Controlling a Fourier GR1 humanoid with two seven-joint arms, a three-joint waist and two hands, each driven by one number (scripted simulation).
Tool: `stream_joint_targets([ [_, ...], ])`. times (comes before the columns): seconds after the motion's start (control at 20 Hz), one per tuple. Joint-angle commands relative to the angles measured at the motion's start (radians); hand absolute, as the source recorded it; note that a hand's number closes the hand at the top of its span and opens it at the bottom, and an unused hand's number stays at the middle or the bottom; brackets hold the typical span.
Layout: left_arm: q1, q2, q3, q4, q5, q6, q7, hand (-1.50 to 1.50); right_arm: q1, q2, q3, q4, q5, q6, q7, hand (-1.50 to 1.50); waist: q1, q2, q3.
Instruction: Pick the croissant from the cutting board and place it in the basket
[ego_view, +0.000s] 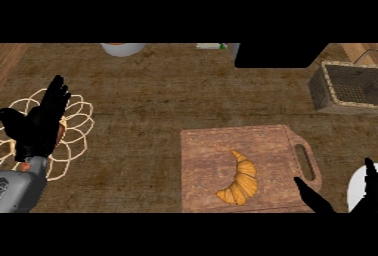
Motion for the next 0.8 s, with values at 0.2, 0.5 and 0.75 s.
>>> stream_joint_targets([
  [0.2, -0.012, -0.003, -0.006, -0.012, -0.008, 0.003, 0.008, 0.0, 0.172, -0.02, 0.171, -0.13, 0.119, 0.386, 0.353, -1.5, 0.015, 0.005, -0.002],
  [0.5, 0.007, -0.024, -0.035, -0.05, -0.033, 0.03, 0.037, 0.0, 0.178, -0.016, 0.278, -0.487, 0.261, 0.662, 0.718, -1.5, 0.015, -0.008, 0.007],
  [0.75, 0.002, -0.039, -0.008, -0.006, -0.022, 0.012, 0.014, 0.0, 0.008, 0.112, 0.398, -0.637, 0.452, 0.843, 0.967, -1.5, 0.016, -0.003, 0.009],
])
